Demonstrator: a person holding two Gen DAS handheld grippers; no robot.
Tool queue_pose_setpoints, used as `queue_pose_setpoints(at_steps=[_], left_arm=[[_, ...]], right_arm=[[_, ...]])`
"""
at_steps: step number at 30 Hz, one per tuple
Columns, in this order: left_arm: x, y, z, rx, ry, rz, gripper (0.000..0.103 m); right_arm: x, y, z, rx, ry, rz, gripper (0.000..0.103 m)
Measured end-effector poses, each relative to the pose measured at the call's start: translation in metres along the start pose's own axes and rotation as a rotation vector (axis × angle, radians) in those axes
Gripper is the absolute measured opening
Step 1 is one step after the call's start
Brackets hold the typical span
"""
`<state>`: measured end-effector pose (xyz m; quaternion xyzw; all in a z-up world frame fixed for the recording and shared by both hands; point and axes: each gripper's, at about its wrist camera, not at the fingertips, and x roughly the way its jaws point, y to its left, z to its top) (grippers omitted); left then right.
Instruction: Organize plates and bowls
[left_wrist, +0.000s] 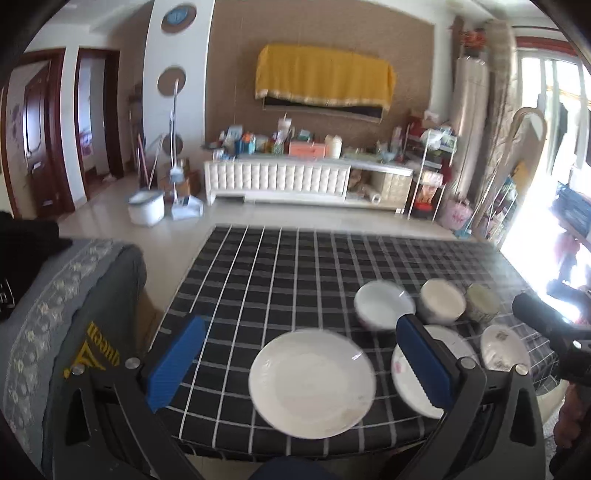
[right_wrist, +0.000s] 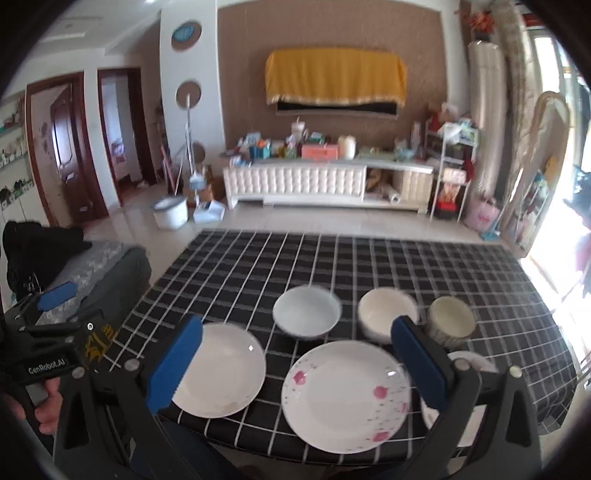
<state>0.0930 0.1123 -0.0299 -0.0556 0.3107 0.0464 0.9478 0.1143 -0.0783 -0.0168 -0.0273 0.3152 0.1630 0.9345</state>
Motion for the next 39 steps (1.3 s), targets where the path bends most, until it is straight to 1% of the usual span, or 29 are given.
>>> queue_pose_setpoints(at_steps=[4,6,9,12,15,16,17,18,19,20,21,22,24,25,27,28,29,30,31,32,33,35,37,39], left_arm=[[0.036,0.024,-0.015,-0.018,0.096,-0.003,0.103],[0.051,0.035,-0.020,-0.038,0.133,-0.007,0.103],[0.075,0.052,-0.029,-0.089,0.200,-0.033,0.103],[0.099,0.059,-0.040,-0.100,0.277,-0.052,0.103],[0.124,0.065,-0.052,-0.104,0.348,-0.079,0.102],[0.131,0.067,-0.055,-0.108,0.365,-0.085,0.102],[0.138,0.069,-0.058,-0.111,0.384,-0.090,0.098],[0.144,0.070,-0.060,-0.113,0.401,-0.092,0.089],[0.148,0.071,-0.061,-0.118,0.420,-0.090,0.084],[0.155,0.074,-0.064,-0.130,0.447,-0.091,0.074],[0.162,0.077,-0.067,-0.147,0.475,-0.101,0.071],[0.168,0.079,-0.069,-0.157,0.492,-0.110,0.069],[0.179,0.082,-0.075,-0.170,0.528,-0.110,0.064],[0.183,0.082,-0.078,-0.167,0.537,-0.107,0.062],[0.186,0.081,-0.083,-0.152,0.550,-0.100,0.050],[0.188,0.079,-0.085,-0.140,0.560,-0.096,0.048],[0.190,0.078,-0.087,-0.132,0.566,-0.093,0.040],[0.191,0.077,-0.089,-0.126,0.575,-0.092,0.030],[0.193,0.077,-0.092,-0.121,0.589,-0.090,0.026],[0.194,0.077,-0.094,-0.121,0.596,-0.090,0.023],[0.195,0.077,-0.095,-0.130,0.595,-0.103,0.020],[0.191,0.078,-0.095,-0.134,0.598,-0.116,0.017],[0.195,0.076,-0.095,-0.127,0.598,-0.110,0.016],[0.195,0.075,-0.096,-0.127,0.599,-0.108,0.016]], right_arm=[[0.043,0.018,-0.012,-0.024,0.108,0.036,0.103],[0.057,0.028,-0.015,-0.033,0.139,0.047,0.103],[0.078,0.037,-0.019,-0.042,0.189,0.072,0.103],[0.102,0.043,-0.025,-0.044,0.257,0.081,0.097],[0.127,0.050,-0.035,-0.074,0.323,0.085,0.089],[0.135,0.052,-0.039,-0.083,0.347,0.088,0.088],[0.142,0.053,-0.042,-0.091,0.365,0.085,0.086],[0.148,0.053,-0.045,-0.096,0.378,0.082,0.082],[0.155,0.051,-0.047,-0.100,0.396,0.079,0.081],[0.159,0.051,-0.049,-0.100,0.408,0.076,0.078],[0.165,0.049,-0.050,-0.100,0.417,0.075,0.075],[0.170,0.048,-0.052,-0.102,0.427,0.071,0.073],[0.177,0.048,-0.055,-0.109,0.443,0.067,0.063],[0.180,0.047,-0.056,-0.110,0.451,0.068,0.061],[0.186,0.047,-0.059,-0.117,0.469,0.074,0.053],[0.189,0.047,-0.061,-0.118,0.476,0.076,0.052],[0.193,0.046,-0.063,-0.120,0.484,0.071,0.052],[0.195,0.046,-0.065,-0.124,0.489,0.062,0.051],[0.197,0.047,-0.067,-0.128,0.494,0.055,0.048],[0.197,0.046,-0.069,-0.128,0.496,0.051,0.041],[0.198,0.046,-0.070,-0.125,0.499,0.047,0.036],[0.200,0.045,-0.073,-0.122,0.510,0.039,0.030],[0.203,0.041,-0.077,-0.098,0.532,0.045,0.029],[0.204,0.036,-0.080,-0.071,0.547,0.063,0.021]])
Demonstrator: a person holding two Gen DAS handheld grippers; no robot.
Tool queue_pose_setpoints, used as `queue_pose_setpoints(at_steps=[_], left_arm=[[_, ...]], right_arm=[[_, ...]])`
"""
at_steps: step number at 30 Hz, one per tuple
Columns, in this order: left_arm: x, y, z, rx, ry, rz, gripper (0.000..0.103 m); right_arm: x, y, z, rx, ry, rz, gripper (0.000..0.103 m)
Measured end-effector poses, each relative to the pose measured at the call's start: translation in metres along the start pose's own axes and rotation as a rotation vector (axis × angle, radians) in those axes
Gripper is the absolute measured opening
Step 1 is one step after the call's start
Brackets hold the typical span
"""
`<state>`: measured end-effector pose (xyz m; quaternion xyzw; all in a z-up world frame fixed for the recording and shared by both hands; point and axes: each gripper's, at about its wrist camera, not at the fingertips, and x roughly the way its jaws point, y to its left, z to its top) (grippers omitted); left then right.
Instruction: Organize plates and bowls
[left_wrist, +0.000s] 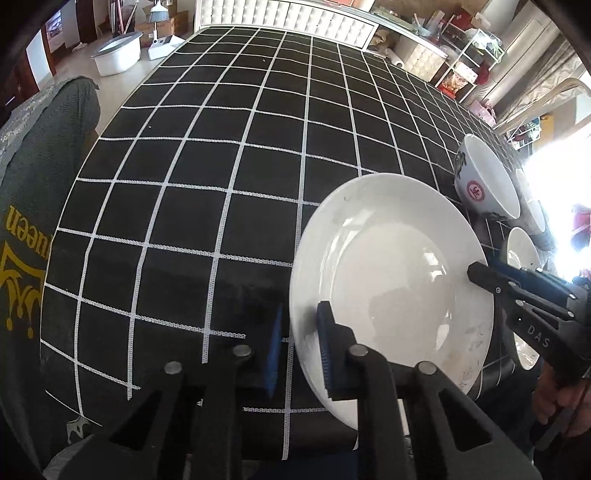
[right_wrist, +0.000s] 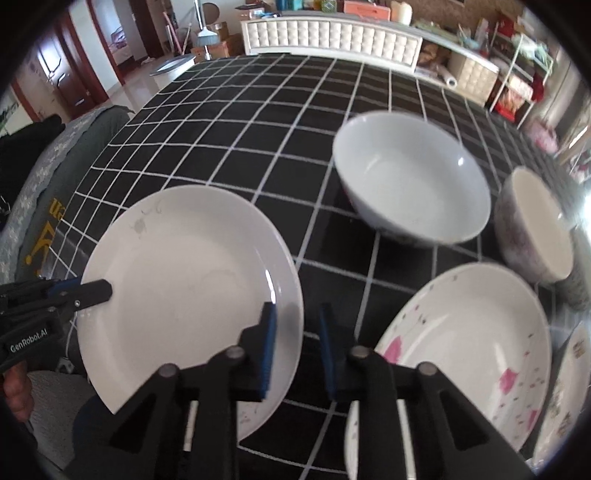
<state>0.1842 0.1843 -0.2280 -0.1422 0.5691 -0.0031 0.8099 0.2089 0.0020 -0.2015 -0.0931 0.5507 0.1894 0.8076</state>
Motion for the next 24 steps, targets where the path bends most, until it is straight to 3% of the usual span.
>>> queue_pose_setpoints(at_steps=[3,16,24], left_arm=[[0.002,-0.003,0.001,0.005,0.013,-0.008,0.013],[-0.013,-0.019,0.003,0.037,-0.027,0.018,0.013],[-0.013,-0.019,0.009,0.022,-0.016,0.025,0.013]], right_arm=[[-0.001,-0.002,-0.002,0.008,-0.014,0.024,0.014],[-0.016,-0.007,-0.003,0.061,-0.069,0.028,0.014],[-0.010,-0.006,0.003,0.085,-0.034,0.048,0.014]])
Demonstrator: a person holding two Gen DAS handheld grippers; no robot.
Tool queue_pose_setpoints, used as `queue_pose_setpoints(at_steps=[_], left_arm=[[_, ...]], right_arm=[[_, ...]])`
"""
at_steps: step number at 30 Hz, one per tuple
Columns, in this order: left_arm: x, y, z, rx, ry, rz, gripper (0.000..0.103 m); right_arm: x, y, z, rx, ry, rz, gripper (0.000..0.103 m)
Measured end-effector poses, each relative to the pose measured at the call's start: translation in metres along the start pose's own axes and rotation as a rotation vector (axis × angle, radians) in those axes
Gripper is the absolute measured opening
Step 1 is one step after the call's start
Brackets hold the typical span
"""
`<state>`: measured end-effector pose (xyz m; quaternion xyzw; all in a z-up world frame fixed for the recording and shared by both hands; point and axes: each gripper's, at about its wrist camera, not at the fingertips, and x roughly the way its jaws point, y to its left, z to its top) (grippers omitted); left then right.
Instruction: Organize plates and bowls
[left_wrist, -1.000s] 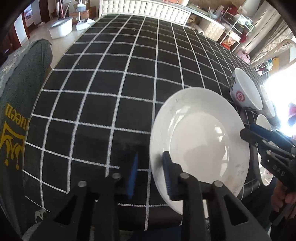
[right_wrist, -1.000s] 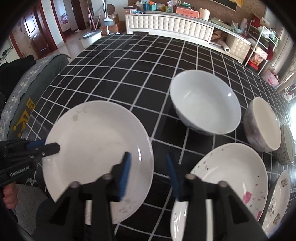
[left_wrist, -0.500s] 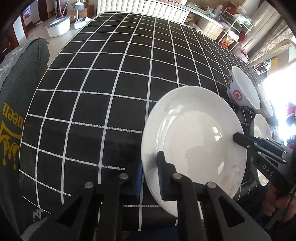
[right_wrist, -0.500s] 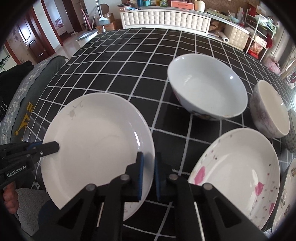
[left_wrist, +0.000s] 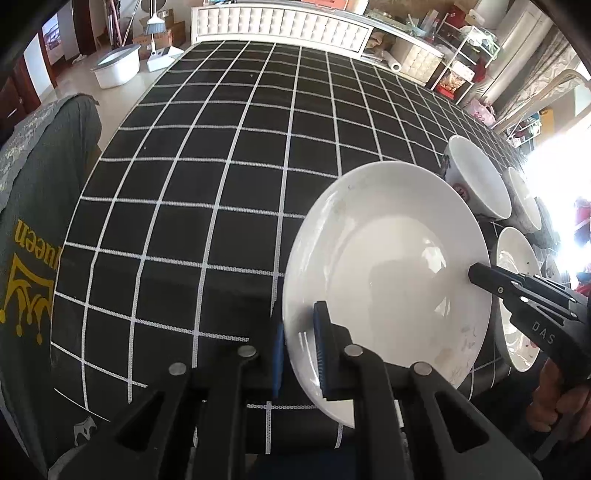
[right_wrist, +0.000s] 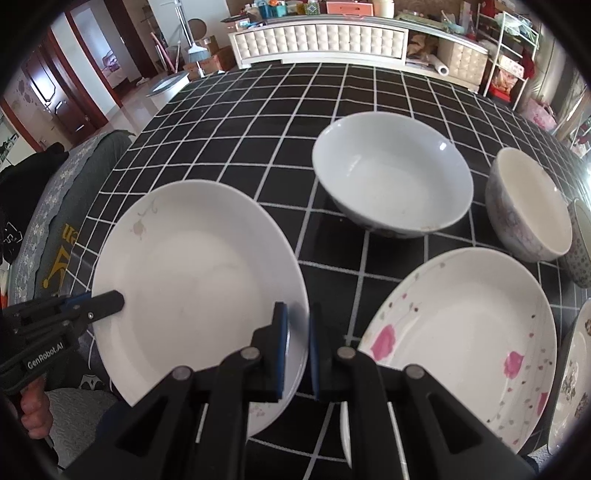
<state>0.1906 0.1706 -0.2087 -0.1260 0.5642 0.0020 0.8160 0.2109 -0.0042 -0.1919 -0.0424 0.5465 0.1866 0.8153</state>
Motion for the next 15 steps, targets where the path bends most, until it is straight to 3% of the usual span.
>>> queue_pose_setpoints(at_steps=[15], left_arm=[[0.014,0.013,-0.003,-0.042,0.037,0.004,0.013]], right_arm=[[0.010,0.001,-0.004,0.011,0.057,0.051,0.014]])
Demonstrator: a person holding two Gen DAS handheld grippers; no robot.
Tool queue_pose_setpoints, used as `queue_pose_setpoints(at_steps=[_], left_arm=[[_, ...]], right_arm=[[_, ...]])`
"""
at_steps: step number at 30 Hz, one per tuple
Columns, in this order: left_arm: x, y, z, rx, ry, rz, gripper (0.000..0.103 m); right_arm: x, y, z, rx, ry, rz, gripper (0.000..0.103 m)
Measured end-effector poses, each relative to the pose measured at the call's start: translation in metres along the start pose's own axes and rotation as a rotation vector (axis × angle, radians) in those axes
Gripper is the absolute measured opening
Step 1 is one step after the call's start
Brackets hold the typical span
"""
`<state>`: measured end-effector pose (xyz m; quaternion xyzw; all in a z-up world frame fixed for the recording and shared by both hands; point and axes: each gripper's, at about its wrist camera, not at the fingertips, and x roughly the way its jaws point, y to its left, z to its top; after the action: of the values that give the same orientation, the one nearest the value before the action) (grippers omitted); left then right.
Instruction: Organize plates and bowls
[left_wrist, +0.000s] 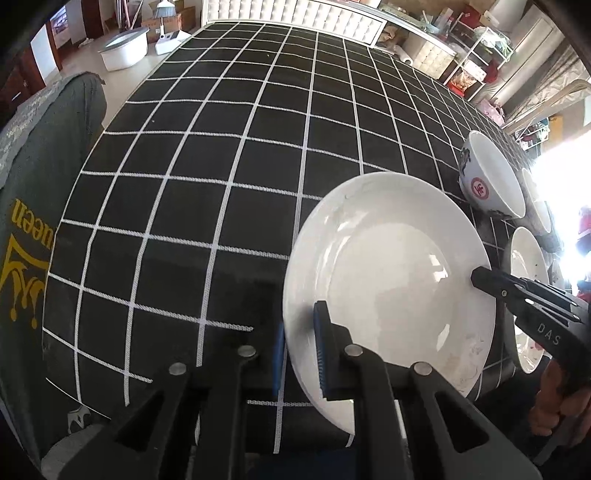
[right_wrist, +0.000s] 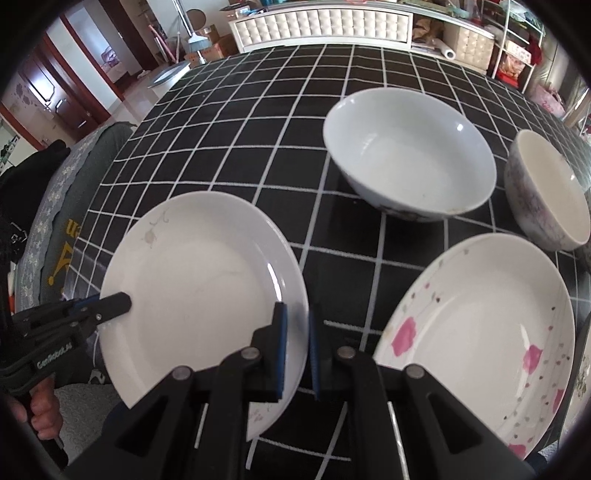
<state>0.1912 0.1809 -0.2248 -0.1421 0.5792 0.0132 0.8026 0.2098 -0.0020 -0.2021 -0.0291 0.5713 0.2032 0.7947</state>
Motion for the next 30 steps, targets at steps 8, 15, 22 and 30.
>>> queue_pose_setpoints(at_steps=[8,15,22,30], left_arm=[[-0.045,-0.006,-0.016,-0.014,-0.079,0.057,0.013],[-0.081,-0.069,-0.029,0.095,-0.146,-0.001,0.013],[-0.080,-0.142,-0.041,0.194,-0.141,-0.092,0.013],[-0.057,-0.194,-0.044,0.234,-0.102,-0.108,0.013]], right_arm=[[-0.049,-0.024,-0.020,0.019,-0.089,0.006,0.015],[-0.086,-0.048,-0.041,0.056,-0.147,-0.002,0.015],[-0.112,-0.082,-0.057,0.101,-0.197,-0.008,0.014],[-0.124,-0.118,-0.069,0.075,-0.219,-0.039,0.015]])
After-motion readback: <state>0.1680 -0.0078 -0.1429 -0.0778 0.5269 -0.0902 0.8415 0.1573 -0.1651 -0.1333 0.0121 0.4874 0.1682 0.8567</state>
